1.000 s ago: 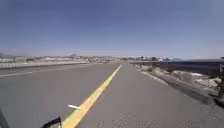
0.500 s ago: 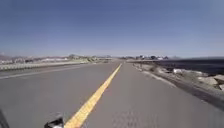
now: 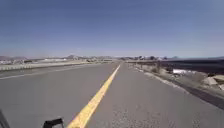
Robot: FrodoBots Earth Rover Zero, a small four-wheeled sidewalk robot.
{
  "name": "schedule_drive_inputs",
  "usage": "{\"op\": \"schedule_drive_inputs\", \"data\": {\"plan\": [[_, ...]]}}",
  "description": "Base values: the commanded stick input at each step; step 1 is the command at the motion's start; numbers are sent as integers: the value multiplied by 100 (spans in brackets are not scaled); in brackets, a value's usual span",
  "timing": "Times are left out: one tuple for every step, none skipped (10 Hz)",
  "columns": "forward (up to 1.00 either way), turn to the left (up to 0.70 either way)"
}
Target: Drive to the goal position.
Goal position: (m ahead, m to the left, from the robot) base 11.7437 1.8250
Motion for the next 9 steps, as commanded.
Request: {"op": "schedule_drive_inputs", "data": {"plan": [[85,0],[85,0],[85,0],[85,0],[85,0],[85,0],[85,0],[85,0],[85,0]]}}
